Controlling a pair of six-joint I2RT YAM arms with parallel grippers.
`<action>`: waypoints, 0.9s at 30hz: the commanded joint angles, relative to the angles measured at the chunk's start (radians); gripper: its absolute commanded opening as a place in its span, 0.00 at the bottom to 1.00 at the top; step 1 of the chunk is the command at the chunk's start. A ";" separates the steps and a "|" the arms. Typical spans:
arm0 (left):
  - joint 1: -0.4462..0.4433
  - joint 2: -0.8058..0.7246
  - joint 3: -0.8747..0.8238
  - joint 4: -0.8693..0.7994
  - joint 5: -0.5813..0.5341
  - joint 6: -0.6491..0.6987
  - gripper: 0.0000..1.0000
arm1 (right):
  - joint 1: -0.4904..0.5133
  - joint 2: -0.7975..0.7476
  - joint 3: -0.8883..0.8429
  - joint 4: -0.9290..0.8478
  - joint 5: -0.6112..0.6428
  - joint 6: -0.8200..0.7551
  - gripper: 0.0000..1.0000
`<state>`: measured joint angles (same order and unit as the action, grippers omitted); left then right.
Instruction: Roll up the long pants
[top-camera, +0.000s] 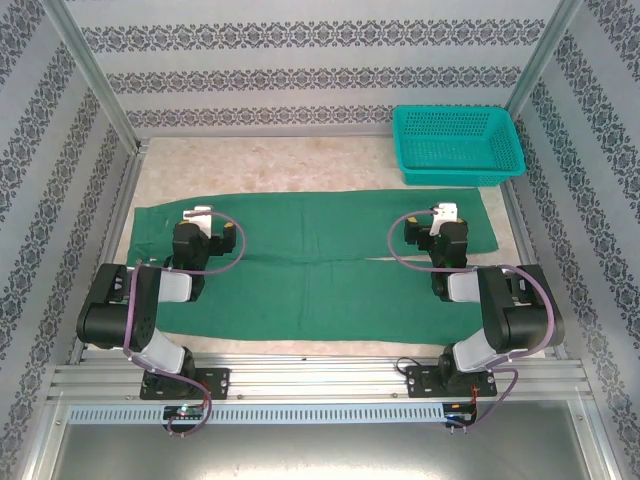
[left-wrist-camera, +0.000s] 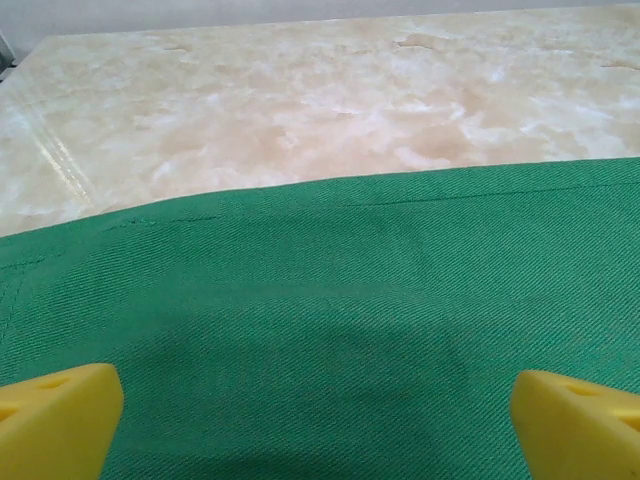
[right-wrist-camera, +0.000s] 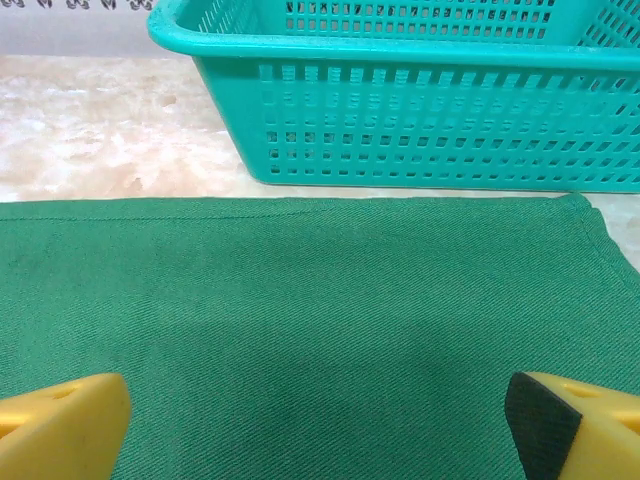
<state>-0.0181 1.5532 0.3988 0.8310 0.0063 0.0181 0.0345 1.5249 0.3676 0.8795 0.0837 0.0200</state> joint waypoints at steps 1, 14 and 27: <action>0.018 0.009 0.016 -0.004 0.022 -0.017 1.00 | -0.008 -0.017 0.016 0.012 -0.019 0.008 0.98; 0.020 0.008 0.018 -0.007 0.030 -0.019 1.00 | -0.008 -0.016 0.018 0.009 -0.021 0.008 0.98; 0.017 -0.030 0.333 -0.577 -0.128 -0.085 1.00 | -0.012 -0.080 0.301 -0.535 0.078 0.053 0.98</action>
<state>-0.0109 1.5333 0.7094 0.4377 -0.0799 -0.0334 0.0334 1.4700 0.5125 0.6094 0.1413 0.0452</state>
